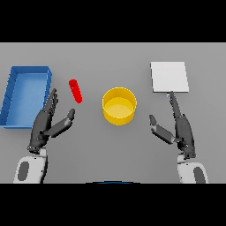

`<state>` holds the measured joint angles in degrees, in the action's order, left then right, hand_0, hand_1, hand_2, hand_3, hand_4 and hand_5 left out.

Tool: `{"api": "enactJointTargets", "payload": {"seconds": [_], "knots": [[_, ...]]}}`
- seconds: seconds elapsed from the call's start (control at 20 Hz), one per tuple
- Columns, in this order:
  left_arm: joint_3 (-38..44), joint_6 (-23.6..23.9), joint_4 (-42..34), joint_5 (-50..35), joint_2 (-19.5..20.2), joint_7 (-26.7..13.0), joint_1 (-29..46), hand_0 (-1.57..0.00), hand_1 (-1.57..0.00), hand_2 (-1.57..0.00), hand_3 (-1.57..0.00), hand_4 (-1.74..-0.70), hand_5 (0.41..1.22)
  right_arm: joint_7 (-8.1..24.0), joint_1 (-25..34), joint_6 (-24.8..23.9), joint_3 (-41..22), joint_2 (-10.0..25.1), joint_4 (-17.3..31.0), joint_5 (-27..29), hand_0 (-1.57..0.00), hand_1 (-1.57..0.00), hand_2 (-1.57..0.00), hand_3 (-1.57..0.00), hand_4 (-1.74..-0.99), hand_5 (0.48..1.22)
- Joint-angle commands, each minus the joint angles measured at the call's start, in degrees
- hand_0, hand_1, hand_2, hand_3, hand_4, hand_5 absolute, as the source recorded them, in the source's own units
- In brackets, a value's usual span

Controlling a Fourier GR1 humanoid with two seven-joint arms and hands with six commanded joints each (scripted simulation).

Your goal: Pick up the red beaker and tilt it to pour out 1 green nut into yellow bowl. Pick up the yellow bowl and place it on the metallic measuring scale.

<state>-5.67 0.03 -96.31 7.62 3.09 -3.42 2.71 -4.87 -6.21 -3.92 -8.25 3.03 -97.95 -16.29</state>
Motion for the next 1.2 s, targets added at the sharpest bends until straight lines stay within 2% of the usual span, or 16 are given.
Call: {"api": "enactJointTargets", "payload": {"seconds": [0.0, 0.15, 0.2, 0.45, 0.6, 0.8, 1.0, 1.15], "knots": [[-0.70, 0.05, -0.69, 0.54, -0.23, 0.16, 0.15, 0.00, 0.00, 0.00, 0.00, -1.23, 0.661, -0.21, -0.29, 0.22, -0.40, -0.19, -0.13, -0.10, 0.00, 0.00, 0.00, 0.00, -1.241, 0.680], [-0.87, -0.34, 1.18, 1.01, -0.07, -1.46, -1.82, 0.00, 0.00, 0.00, 0.00, -1.25, 0.679, -0.60, -1.44, 1.46, -0.05, 0.43, -2.10, 1.53, 0.00, 0.00, 0.00, 0.00, -1.254, 0.682], [-0.79, -0.73, 2.78, 0.72, -0.31, -1.31, -2.38, 0.00, 0.00, 0.00, 0.00, -1.28, 0.691, 0.16, -0.85, 2.20, 0.37, 0.30, -1.45, 2.84, 0.00, 0.00, 0.00, 0.00, -1.265, 0.680], [1.16, -0.93, 12.68, 0.69, -0.56, -0.54, -10.39, 0.00, 0.00, 0.00, 0.00, -1.38, 0.738, -1.54, -0.65, 2.77, 1.00, 0.06, -0.18, 4.28, 0.00, 0.00, 0.00, 0.00, -1.304, 0.678], [2.43, 0.05, 17.98, 1.29, -0.68, 1.13, -14.16, 0.00, 0.00, 0.00, 0.00, -1.38, 0.738, -1.06, -1.23, 2.74, 1.09, 0.22, -1.78, 4.53, 0.00, 0.00, 0.00, 0.00, -1.321, 0.683], [4.73, 0.60, 26.31, 0.89, -0.94, 2.67, -18.78, 0.00, 0.00, 0.00, 0.00, -1.35, 0.718, 0.45, -0.88, 2.47, 1.45, -0.04, -1.28, 4.83, 0.00, 0.00, 0.00, 0.00, -1.339, 0.688], [6.36, 1.02, 32.04, 0.53, -1.22, 5.04, -23.10, 0.00, 0.00, 0.00, 0.00, -1.32, 0.712, -0.39, -0.80, 2.80, 1.60, 0.04, -0.80, 5.21, 0.00, 0.00, 0.00, 0.00, -1.338, 0.688], [7.13, 0.88, 35.51, 0.55, -0.93, 4.88, -26.49, 0.00, 0.00, 0.00, 0.00, -1.32, 0.706, -0.41, -0.34, 2.92, 1.48, 0.09, -0.68, 5.10, 0.00, 0.00, 0.00, 0.00, -1.331, 0.687]]}}
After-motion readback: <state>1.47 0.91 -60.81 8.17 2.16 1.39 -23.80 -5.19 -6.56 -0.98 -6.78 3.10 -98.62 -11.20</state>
